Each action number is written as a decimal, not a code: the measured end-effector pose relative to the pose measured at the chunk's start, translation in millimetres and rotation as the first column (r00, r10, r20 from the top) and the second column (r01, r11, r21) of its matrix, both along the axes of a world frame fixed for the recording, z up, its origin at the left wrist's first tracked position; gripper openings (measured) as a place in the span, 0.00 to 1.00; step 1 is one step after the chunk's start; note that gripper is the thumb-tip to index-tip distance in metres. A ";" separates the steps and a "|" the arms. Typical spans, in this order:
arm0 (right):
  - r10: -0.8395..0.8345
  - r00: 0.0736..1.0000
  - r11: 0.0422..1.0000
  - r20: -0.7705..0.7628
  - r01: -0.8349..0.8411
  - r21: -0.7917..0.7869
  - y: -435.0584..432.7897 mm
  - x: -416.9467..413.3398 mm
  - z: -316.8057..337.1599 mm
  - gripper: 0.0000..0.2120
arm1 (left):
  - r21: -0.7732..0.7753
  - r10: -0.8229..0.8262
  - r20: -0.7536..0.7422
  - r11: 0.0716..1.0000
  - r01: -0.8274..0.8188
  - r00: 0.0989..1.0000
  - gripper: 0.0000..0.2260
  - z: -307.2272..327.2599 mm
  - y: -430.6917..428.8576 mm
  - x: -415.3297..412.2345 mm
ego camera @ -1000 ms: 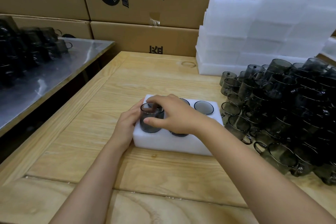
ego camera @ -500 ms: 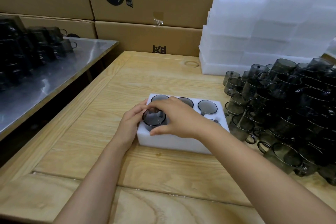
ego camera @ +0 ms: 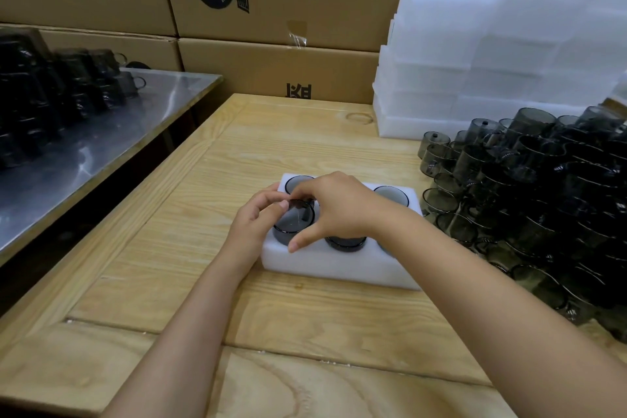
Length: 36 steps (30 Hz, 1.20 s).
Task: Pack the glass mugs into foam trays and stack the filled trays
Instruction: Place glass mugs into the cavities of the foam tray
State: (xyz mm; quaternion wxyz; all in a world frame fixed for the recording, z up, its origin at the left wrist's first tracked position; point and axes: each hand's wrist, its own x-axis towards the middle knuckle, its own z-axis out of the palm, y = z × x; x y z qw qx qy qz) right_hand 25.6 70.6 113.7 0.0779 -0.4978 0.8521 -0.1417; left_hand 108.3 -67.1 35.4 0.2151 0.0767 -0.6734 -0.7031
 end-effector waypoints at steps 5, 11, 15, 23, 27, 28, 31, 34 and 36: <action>0.011 1.000 0.997 0.018 -0.010 -0.078 0.2 3.4 -5.1 0.25 | -0.030 0.009 0.022 1.000 -0.008 1.000 0.09 0.1 -1.0 -0.2; 0.054 0.998 0.991 -0.035 -0.058 -0.124 1.0 9.5 -5.3 0.20 | -0.052 0.043 -0.017 0.998 -0.044 0.999 0.12 1.1 4.2 1.8; -0.002 0.994 0.994 -0.108 -0.010 -0.107 -1.5 12.7 -6.4 0.23 | -0.061 0.115 -0.047 0.991 -0.118 0.992 0.18 2.6 8.2 3.2; -0.084 0.995 0.991 -0.056 0.078 -0.111 14.2 12.7 -29.5 0.32 | -0.079 0.078 -0.048 0.993 -0.082 0.996 0.16 -0.8 5.3 2.4; -0.062 0.995 0.991 0.075 0.071 -0.117 21.2 11.6 -29.9 0.34 | -0.073 0.058 -0.043 0.995 -0.061 0.997 0.11 -2.8 3.5 0.6; -0.052 0.991 0.973 0.122 0.078 -0.216 21.3 11.7 -27.3 0.28 | -0.062 0.059 -0.050 0.996 -0.062 0.997 0.11 -2.8 3.8 0.1; -0.160 0.980 0.840 0.118 0.198 -0.505 6.6 13.8 -22.0 0.18 | -0.017 0.141 -0.085 0.990 -0.143 0.986 0.17 2.6 3.9 -3.5; -0.262 0.965 0.941 -0.006 0.254 -0.224 -19.9 14.0 -26.2 0.26 | -0.147 0.218 -0.158 0.959 -0.242 0.963 0.21 10.7 6.8 -1.9; -0.293 0.955 0.956 -0.054 0.294 0.003 -27.5 13.1 -32.5 0.28 | -0.284 0.144 -0.134 0.942 -0.177 0.981 0.20 11.0 11.6 -1.4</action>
